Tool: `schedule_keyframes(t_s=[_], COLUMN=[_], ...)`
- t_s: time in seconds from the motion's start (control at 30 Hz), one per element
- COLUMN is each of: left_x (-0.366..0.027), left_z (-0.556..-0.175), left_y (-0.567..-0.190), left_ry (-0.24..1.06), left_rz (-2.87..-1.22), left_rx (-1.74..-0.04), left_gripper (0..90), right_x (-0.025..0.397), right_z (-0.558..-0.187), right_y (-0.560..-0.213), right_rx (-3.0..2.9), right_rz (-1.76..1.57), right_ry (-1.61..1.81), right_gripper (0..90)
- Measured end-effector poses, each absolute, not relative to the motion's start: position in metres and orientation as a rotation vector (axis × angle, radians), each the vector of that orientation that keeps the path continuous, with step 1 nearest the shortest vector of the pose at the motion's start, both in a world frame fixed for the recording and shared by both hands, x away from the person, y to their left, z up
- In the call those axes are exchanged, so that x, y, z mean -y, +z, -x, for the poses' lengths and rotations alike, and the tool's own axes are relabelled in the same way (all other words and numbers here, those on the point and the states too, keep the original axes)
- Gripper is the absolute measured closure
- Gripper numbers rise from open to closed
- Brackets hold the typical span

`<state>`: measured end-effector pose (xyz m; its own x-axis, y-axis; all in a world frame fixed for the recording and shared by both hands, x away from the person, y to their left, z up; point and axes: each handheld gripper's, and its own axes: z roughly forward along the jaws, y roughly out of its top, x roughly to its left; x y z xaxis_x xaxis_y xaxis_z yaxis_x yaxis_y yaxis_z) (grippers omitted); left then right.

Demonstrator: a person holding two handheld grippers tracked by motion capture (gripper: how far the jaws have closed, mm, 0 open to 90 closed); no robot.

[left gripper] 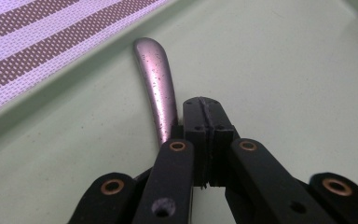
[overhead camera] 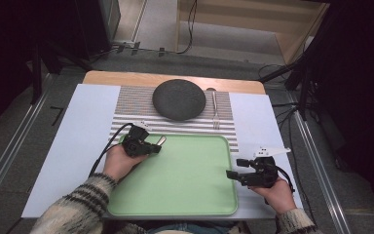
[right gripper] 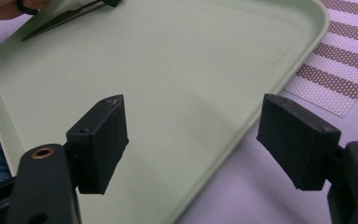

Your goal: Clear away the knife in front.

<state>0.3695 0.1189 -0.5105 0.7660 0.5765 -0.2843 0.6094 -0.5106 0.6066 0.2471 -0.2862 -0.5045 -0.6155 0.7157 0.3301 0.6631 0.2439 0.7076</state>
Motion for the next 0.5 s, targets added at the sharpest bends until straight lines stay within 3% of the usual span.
schedule_keyframes(t_s=[0.5], left_x=[-0.146], left_z=[-0.364], left_y=[-0.510], left_ry=[-0.064], left_rz=[-2.222], left_rx=[-0.938], left_gripper=[90.0], right_x=[0.279], right_z=[-0.256], right_y=[-0.504], right_rx=[-2.464], right_rz=[-1.310], right_ry=[1.339], right_gripper=[23.3])
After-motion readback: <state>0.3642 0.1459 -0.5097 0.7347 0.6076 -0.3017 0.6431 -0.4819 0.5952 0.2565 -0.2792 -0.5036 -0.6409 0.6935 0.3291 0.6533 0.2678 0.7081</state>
